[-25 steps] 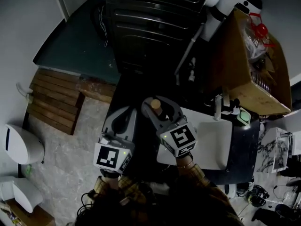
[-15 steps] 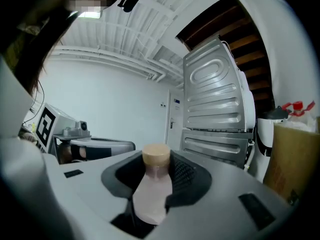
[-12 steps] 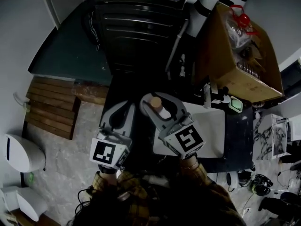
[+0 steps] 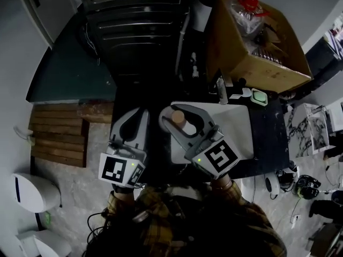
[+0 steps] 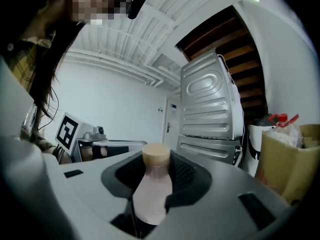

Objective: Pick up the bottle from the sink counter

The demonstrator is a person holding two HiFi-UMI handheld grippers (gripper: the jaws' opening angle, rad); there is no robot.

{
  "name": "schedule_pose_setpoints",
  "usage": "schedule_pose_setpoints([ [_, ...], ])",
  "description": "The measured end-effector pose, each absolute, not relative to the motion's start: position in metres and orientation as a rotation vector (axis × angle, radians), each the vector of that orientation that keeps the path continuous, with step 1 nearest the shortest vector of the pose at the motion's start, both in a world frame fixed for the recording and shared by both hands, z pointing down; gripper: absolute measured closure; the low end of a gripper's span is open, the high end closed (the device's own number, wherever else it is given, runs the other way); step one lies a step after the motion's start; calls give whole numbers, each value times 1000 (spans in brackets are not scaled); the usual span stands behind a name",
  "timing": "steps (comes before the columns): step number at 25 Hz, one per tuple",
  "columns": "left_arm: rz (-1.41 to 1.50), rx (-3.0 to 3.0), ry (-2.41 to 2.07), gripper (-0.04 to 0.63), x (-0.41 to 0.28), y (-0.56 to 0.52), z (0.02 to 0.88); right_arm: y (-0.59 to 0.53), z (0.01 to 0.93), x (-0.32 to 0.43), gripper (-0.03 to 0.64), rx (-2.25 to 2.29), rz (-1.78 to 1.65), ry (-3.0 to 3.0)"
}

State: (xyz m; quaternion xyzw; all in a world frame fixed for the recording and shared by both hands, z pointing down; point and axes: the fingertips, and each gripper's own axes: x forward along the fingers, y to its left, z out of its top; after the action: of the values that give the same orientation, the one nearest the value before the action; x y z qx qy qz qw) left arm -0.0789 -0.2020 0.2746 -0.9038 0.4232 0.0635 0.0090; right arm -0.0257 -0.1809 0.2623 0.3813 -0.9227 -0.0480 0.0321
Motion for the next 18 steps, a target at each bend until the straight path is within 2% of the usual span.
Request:
schedule_pose_setpoints([
  [18, 235, -2826, 1183, 572, -50, -185, 255, -159, 250, 4, 477, 1230, -169, -2828],
])
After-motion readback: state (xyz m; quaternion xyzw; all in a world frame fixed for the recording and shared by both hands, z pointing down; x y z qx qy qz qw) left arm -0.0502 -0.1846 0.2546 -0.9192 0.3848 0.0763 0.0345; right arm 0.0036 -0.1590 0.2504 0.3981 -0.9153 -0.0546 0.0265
